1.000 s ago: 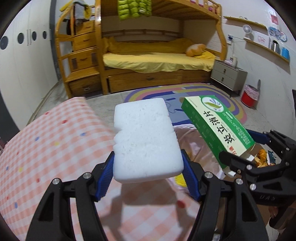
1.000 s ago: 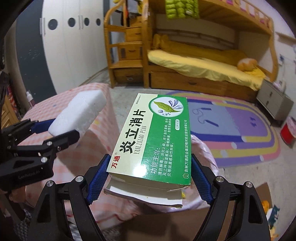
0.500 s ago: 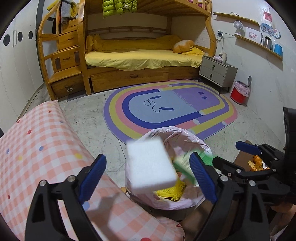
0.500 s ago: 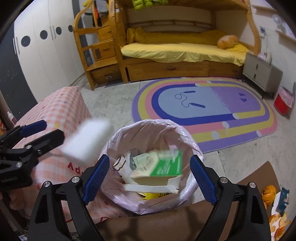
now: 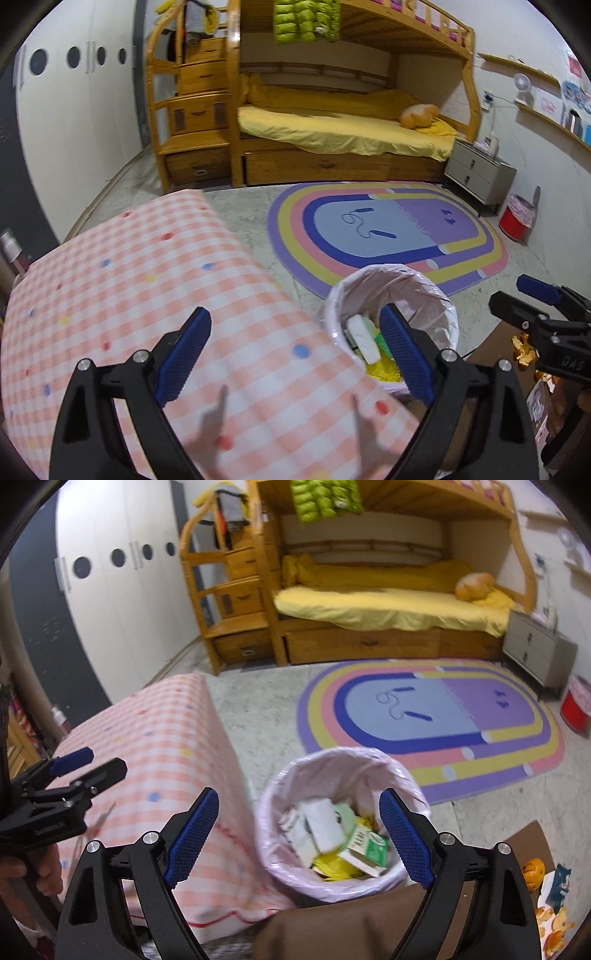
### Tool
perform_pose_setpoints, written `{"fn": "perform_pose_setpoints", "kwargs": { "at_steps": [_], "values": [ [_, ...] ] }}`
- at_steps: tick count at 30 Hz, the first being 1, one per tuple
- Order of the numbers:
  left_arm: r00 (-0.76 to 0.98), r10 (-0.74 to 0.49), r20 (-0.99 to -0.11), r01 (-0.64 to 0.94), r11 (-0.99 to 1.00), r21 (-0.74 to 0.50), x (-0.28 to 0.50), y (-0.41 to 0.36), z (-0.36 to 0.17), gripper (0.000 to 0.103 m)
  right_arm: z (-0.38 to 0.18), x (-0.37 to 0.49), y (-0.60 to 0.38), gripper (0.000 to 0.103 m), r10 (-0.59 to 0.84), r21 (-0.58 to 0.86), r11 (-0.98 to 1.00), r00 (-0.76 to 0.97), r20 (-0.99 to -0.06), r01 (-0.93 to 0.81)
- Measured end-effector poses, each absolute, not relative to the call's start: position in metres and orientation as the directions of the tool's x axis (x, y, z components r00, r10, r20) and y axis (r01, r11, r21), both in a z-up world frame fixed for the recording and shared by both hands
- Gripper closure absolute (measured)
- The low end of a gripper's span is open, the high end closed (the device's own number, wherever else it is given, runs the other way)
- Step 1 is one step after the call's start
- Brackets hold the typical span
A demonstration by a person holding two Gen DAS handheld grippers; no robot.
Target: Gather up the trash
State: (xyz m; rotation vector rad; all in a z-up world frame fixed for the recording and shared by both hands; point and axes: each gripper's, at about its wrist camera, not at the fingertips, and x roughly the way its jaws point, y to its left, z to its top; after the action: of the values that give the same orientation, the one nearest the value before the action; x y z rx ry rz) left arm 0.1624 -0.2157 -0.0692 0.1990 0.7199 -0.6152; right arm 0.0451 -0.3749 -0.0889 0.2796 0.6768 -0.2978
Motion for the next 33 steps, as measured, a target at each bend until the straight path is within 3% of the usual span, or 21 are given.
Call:
{"fn": "perform_pose_setpoints", "kwargs": {
  "at_steps": [6, 17, 24, 33],
  "values": [
    [0.644, -0.386, -0.660, 0.495, 0.868, -0.024, 0.148, -0.149, -0.050, 0.007, -0.059, 0.049, -0.317, 0.013, -0.094, 0.148, 0.957, 0.753, -0.651, 0.248],
    [0.668, -0.151, -0.729, 0.235, 0.972, 0.014, 0.090, -0.033, -0.035, 0.007, -0.028, 0.026, -0.212, 0.011, 0.063, 0.113, 0.994, 0.754, -0.654, 0.014],
    [0.689, -0.044, -0.723, 0.143, 0.987, 0.076, 0.054, 0.004, -0.013, 0.007, -0.010, 0.002, -0.180, 0.011, 0.052, 0.063, 0.998, 0.764, -0.643, -0.014],
    [0.709, -0.041, -0.704, 0.130, 0.989, 0.073, 0.028, 0.014, 0.005, 0.007, 0.004, -0.015, -0.170, 0.011, 0.016, 0.024, 1.000, 0.787, -0.617, -0.002]
  ]
}}
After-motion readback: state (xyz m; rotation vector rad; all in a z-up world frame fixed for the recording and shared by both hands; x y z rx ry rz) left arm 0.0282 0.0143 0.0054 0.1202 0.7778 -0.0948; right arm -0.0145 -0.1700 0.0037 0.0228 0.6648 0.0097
